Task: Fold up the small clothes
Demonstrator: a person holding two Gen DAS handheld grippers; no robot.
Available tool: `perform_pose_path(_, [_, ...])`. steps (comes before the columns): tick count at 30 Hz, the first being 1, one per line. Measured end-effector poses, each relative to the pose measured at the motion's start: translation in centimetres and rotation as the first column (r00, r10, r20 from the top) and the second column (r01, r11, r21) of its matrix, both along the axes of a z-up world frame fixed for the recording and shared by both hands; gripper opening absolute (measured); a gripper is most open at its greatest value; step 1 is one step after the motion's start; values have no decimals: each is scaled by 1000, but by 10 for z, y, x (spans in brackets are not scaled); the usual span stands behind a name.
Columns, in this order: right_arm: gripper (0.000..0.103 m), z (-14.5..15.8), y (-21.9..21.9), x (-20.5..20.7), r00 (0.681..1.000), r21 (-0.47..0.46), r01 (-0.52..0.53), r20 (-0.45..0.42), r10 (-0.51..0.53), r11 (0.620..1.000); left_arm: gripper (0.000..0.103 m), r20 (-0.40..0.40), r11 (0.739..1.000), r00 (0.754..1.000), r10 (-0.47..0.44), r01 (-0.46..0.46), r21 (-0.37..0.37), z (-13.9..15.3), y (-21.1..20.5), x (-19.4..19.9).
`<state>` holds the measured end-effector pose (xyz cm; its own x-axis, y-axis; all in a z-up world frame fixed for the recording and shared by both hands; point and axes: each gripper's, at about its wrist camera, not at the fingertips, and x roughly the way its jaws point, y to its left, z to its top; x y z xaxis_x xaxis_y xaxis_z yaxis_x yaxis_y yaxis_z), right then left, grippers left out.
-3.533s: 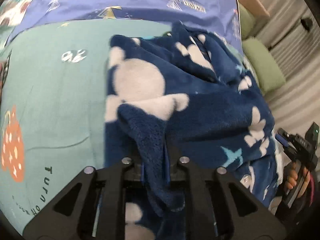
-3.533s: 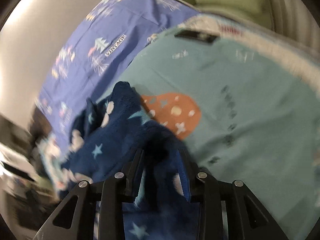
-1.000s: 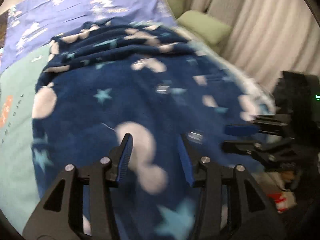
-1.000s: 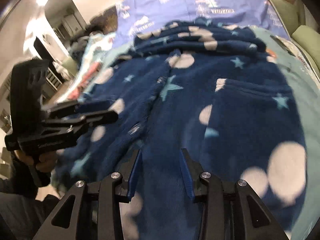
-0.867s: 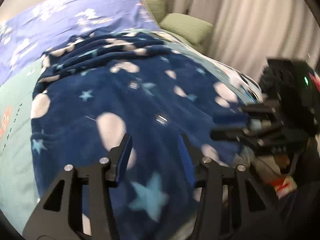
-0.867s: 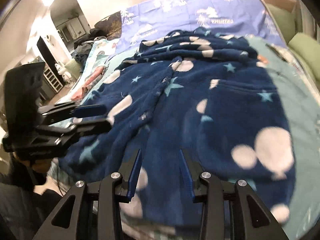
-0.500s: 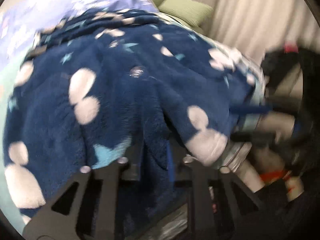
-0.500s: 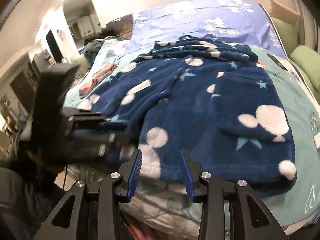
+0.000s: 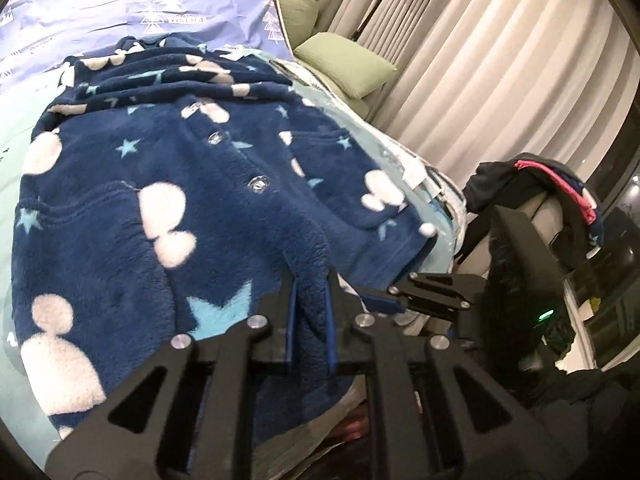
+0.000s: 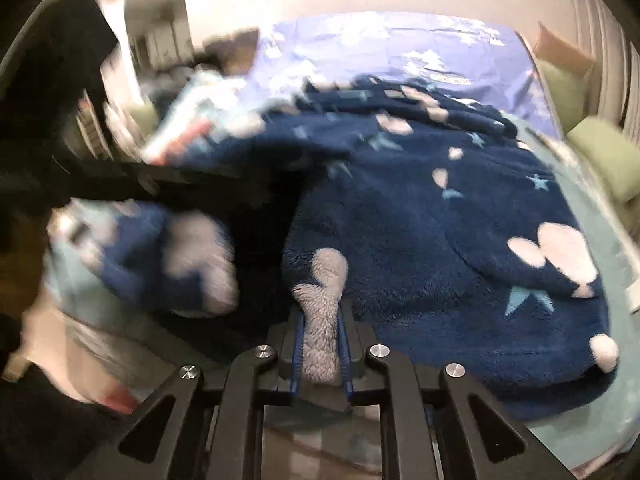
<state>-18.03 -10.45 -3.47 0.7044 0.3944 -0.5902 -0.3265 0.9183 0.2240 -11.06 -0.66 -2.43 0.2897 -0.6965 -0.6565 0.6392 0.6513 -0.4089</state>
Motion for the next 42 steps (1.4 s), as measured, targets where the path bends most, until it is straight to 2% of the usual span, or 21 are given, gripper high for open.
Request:
perform_pose_path(1, [14, 6, 2, -5, 999, -4, -28, 17, 28, 1000, 13, -1, 1000, 1000, -5, 5, -11, 3, 0, 0])
perform_pose_path(3, [15, 4, 15, -7, 998, -111, -66, 10, 68, 992, 14, 1, 999, 1000, -21, 21, -43, 10, 0, -2])
perform_pose_path(6, [24, -20, 23, 2, 991, -149, -126, -71, 116, 981, 14, 16, 998, 999, -35, 36, -48, 12, -3, -1])
perform_pose_path(8, [35, -25, 19, 1, 987, -93, -149, -77, 142, 984, 14, -6, 998, 998, -61, 61, -29, 3, -10, 2])
perform_pose_path(11, [37, -20, 1, -1, 982, 32, -166, -91, 168, 986, 18, -76, 995, 993, -93, 95, 28, -27, -29, 7])
perform_pose_path(13, [37, -20, -15, -4, 975, 114, -171, -124, 185, 979, 21, -117, 993, 990, -81, 90, 73, -49, -37, 10])
perform_pose_path(15, [37, -20, -33, -11, 977, 137, -132, -149, 152, 982, 21, -118, 995, 990, -71, 79, 60, -57, -34, 7])
perform_pose_path(19, [37, -5, -77, -26, 992, 125, 34, -123, -18, 992, 28, -117, 995, 990, -79, 86, 58, -47, -26, -5])
perform_pose_path(21, [50, 5, -107, -29, 985, 153, 153, -103, -138, 976, 33, -85, 993, 992, -89, 95, 69, -34, -18, -16])
perform_pose_path(22, [52, 8, -121, -31, 975, 166, 215, -96, -201, 963, 36, -58, 994, 995, -85, 89, 69, -28, -12, -21])
perform_pose_path(24, [56, 9, -149, -34, 941, 189, 336, -107, -321, 923, 55, 22, 996, 999, -38, 36, 81, -11, 4, -29])
perform_pose_path(26, [58, 2, -168, -34, 913, 199, 405, -151, -380, 893, 63, 104, 993, 993, 57, -67, 96, 1, 31, -33])
perform_pose_path(28, [58, -9, -185, -29, 890, 224, 446, -213, -403, 867, 68, 143, 977, 978, 155, -173, 122, 4, 56, -31])
perform_pose_path(31, [59, -20, -197, -24, 884, 266, 451, -264, -386, 852, 71, 142, 926, 939, 313, -335, 176, -4, 97, -22])
perform_pose_path(33, [65, -26, -197, -20, 888, 289, 440, -285, -362, 850, 71, 93, 882, 907, 411, -421, 210, -18, 125, -17])
perform_pose_path(36, [66, -31, -191, -14, 895, 293, 416, -301, -330, 861, 71, -9, 881, 894, 448, -440, 172, -35, 143, -17])
perform_pose_path(38, [68, -34, -182, -5, 899, 279, 401, -305, -315, 872, 71, -67, 901, 905, 419, -406, 150, -49, 145, -16])
perform_pose_path(40, [69, -33, -174, -1, 900, 249, 395, -296, -318, 884, 71, -64, 903, 911, 407, -391, 176, -59, 137, -17])
perform_pose_path(42, [70, -31, -169, 3, 898, 214, 396, -292, -328, 893, 71, -8, 901, 918, 397, -388, 196, -61, 130, -20])
